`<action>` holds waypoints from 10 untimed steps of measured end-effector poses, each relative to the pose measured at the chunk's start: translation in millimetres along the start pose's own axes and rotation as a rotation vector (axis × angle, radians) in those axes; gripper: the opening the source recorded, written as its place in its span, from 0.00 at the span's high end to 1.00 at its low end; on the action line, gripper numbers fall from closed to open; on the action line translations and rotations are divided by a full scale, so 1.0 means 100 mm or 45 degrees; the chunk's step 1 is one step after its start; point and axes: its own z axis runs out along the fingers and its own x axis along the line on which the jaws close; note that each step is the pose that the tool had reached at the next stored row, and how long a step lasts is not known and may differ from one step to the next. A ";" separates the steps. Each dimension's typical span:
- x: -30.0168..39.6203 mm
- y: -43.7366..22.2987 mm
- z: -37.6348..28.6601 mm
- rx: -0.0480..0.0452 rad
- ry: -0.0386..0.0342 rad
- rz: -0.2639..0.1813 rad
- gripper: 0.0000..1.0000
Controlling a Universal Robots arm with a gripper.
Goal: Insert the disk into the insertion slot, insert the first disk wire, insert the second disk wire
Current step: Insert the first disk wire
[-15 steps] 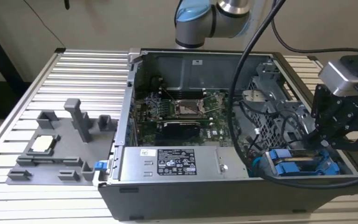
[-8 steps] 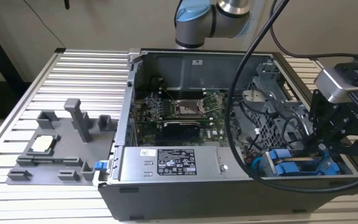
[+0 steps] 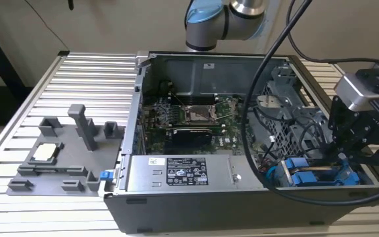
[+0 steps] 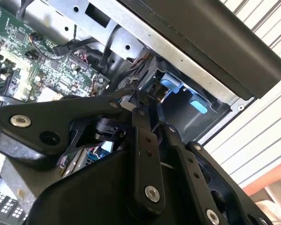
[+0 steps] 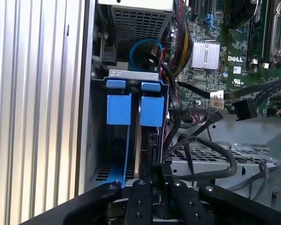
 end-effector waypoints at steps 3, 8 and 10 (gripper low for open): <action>-0.001 -0.021 0.009 0.000 -0.0011 0.000 0.81; 0.004 -0.031 0.057 0.000 -0.0011 0.006 0.81; 0.005 -0.032 0.084 0.001 0.0006 0.011 0.81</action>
